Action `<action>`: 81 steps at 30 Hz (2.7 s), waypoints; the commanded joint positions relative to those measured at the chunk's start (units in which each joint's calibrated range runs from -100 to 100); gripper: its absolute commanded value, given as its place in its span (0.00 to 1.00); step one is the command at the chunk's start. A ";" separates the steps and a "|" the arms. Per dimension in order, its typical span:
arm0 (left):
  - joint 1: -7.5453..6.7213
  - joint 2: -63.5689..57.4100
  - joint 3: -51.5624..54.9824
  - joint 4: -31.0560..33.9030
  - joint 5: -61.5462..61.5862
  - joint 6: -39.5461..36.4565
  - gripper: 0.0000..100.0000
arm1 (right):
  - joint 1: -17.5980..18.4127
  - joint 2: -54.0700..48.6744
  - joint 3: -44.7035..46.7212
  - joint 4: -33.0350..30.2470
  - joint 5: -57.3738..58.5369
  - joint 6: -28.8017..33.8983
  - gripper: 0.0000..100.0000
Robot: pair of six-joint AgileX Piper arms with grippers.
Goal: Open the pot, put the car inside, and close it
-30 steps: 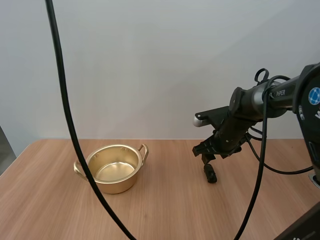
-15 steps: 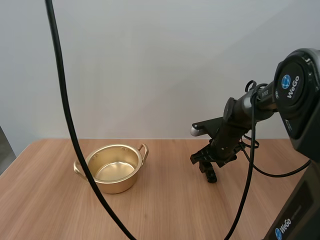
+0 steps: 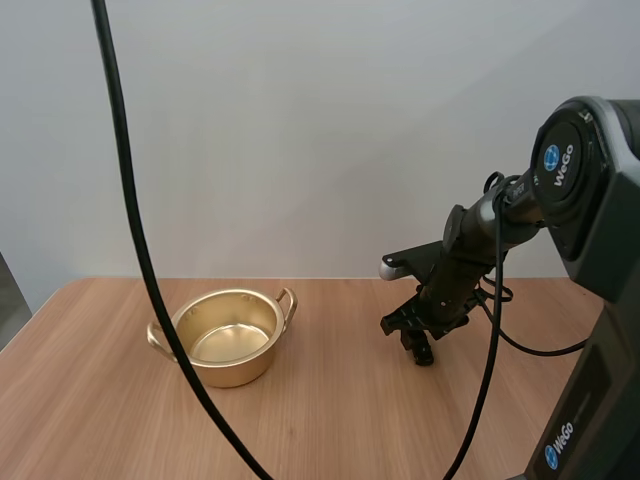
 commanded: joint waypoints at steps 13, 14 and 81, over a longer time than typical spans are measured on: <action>-0.01 0.01 -0.03 0.03 -0.06 0.14 0.00 | 0.00 0.08 0.00 -0.01 1.25 -0.72 0.00; -0.01 0.01 -0.03 0.03 -0.06 0.26 0.00 | 0.00 -0.04 -0.13 -0.01 1.25 -0.69 0.00; -0.01 -2.44 -0.03 0.21 9.13 2.54 0.00 | 27.19 6.76 -18.74 14.84 -8.96 -17.48 0.00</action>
